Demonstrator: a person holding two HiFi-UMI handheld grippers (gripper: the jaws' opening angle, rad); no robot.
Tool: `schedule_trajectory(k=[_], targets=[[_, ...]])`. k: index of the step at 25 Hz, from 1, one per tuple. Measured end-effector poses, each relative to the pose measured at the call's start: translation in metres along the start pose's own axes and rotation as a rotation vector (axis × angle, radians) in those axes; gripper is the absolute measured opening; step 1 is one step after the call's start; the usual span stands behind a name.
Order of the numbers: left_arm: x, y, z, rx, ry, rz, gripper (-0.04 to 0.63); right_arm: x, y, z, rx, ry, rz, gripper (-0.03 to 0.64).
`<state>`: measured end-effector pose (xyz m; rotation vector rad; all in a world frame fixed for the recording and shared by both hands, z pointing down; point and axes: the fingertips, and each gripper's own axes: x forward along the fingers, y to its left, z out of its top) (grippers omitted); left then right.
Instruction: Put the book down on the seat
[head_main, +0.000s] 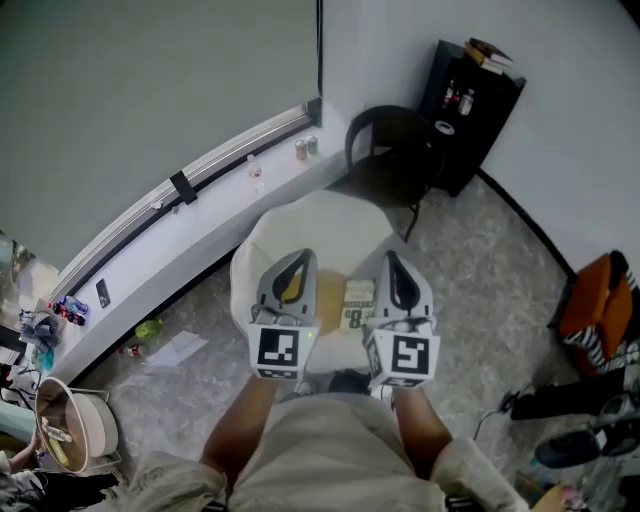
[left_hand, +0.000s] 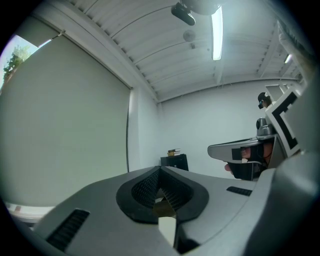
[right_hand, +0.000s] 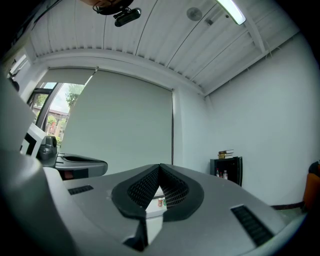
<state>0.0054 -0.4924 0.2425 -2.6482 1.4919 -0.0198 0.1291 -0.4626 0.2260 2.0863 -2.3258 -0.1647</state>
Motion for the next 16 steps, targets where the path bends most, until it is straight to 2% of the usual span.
schedule_trajectory(k=[5, 8, 11, 16], targets=[[-0.003, 0.008, -0.003, 0.002, -0.003, 0.021, 0.006, 0.003, 0.004, 0.001, 0.047, -0.013, 0.013, 0.005], [-0.004, 0.013, -0.005, 0.012, -0.006, 0.033, 0.006, 0.005, 0.009, 0.004, 0.032, -0.026, 0.018, 0.005], [-0.007, 0.017, -0.008, 0.005, 0.005, 0.043, 0.006, 0.003, 0.013, 0.012, 0.004, -0.081, 0.01, 0.005], [-0.013, 0.022, -0.006, 0.028, -0.027, 0.052, 0.006, 0.001, 0.021, 0.008, -0.014, -0.093, 0.004, 0.005]])
